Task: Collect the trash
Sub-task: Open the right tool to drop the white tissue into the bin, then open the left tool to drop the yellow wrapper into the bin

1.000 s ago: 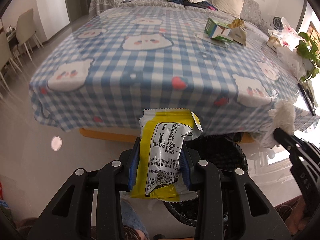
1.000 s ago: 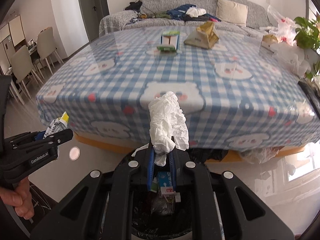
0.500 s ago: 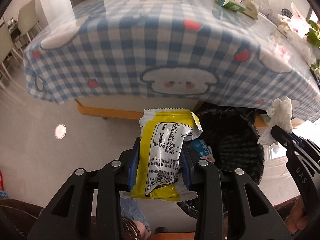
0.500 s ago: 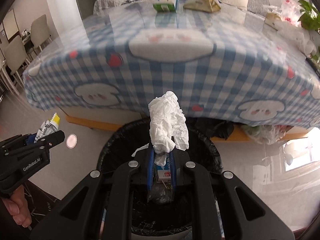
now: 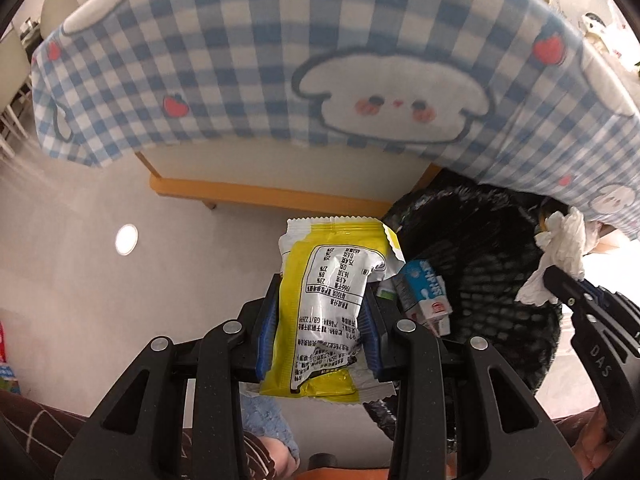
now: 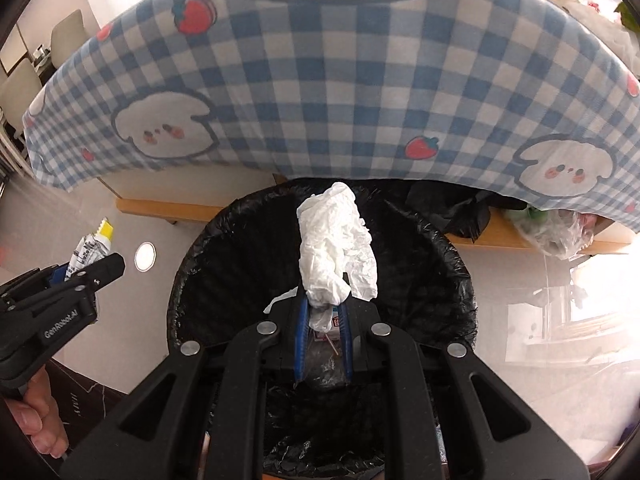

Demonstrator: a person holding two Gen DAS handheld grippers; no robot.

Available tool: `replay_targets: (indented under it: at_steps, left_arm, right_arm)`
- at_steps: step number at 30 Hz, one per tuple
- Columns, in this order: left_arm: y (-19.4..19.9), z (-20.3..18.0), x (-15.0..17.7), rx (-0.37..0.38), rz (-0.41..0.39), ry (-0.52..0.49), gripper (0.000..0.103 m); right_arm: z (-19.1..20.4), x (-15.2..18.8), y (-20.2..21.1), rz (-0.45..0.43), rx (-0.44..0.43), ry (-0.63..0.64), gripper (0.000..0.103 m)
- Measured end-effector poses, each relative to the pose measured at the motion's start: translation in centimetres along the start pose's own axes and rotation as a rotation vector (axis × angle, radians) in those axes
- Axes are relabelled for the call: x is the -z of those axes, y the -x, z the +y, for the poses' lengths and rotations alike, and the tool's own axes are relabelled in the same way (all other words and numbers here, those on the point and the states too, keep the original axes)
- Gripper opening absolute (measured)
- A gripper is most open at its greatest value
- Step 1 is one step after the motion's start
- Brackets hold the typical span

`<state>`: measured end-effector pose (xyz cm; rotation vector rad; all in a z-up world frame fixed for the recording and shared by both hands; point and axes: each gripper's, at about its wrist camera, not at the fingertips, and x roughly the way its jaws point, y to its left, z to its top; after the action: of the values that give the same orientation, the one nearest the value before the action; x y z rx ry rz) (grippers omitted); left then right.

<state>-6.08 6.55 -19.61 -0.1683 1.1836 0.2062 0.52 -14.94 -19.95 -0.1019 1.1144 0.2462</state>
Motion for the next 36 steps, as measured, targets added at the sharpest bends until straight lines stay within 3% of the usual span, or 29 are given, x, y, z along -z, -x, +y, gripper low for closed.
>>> replay_targets:
  at_steps: [4,20,29,36]
  left_arm:
    - [-0.5,-0.3,0.3,0.002,0.011,-0.012,0.034]
    - [-1.0,-3.7,0.2,0.051,0.022,-0.055,0.034]
    - [-2.3,-7.0,0.6,0.063,0.040,-0.115,0.034]
    - [-2.8,-10.6,0.8,0.082,0.046,-0.174,0.034]
  right_arm:
    - [0.2,0.1,-0.3,-0.001,0.006,0.007,0.018]
    - [-3.5,0.8,-0.3,0.006,0.064,-0.061,0.082]
    - [-7.9,1.1,0.2,0.002,0.134,-0.117,0.094]
    - [-11.2,1.7,0.0,0.018,0.169,-0.165,0.094]
